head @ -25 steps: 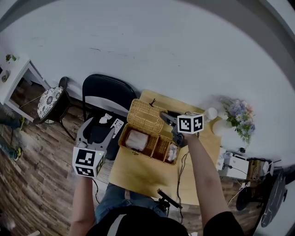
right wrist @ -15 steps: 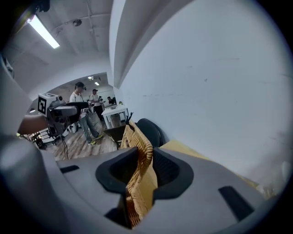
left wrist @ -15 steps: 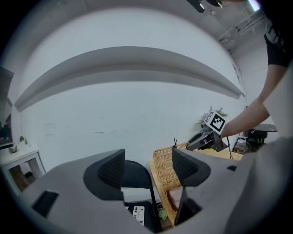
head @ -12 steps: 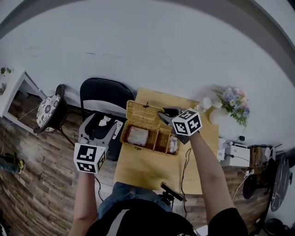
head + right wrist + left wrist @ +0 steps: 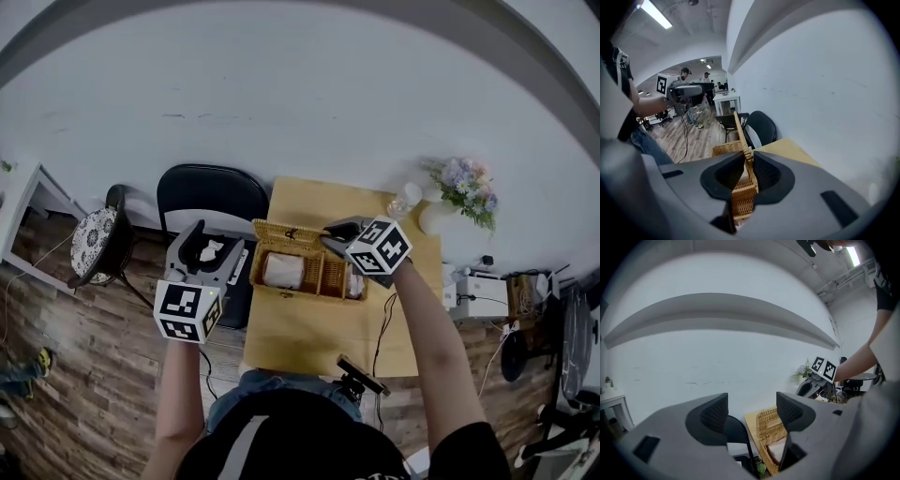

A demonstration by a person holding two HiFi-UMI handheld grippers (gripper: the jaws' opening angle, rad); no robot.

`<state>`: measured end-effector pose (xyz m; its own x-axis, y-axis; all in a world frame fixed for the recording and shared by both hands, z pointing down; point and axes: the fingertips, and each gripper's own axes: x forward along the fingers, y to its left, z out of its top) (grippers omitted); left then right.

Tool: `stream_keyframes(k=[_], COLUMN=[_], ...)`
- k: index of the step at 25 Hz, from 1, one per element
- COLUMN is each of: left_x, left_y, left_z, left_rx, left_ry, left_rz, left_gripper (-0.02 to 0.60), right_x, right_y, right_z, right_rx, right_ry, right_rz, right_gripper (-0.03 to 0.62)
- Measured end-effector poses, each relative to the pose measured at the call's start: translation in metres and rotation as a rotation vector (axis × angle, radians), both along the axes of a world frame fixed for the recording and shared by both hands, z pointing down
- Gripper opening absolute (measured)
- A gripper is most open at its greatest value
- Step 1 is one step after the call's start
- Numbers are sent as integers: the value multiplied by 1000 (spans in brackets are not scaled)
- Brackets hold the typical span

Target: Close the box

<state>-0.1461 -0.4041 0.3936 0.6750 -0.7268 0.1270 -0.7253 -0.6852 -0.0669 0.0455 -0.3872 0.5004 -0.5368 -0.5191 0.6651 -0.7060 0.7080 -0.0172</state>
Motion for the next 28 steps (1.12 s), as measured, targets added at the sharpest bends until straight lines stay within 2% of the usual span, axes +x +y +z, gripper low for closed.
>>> stream_keyframes(k=[6,13,21,28], left_x=[-4,-7,-9,-11], left_y=[3,11,21,29], left_z=[1,2,7,12], left_rx=[-12,-23,-33,-39], left_ry=[35,46,44,39], left_rz=[25,62,84,106], left_gripper=[325,325,325,325], right_x=[-11,-22,-35,-49], right_y=[20,41,64,89], right_z=[6,16,38,76], right_rx=[-30,-95,-100,-162], right_ry=[83,34,187,254], right_rz=[-39,-21,-107,-131], right_gripper=[80,123,143,166])
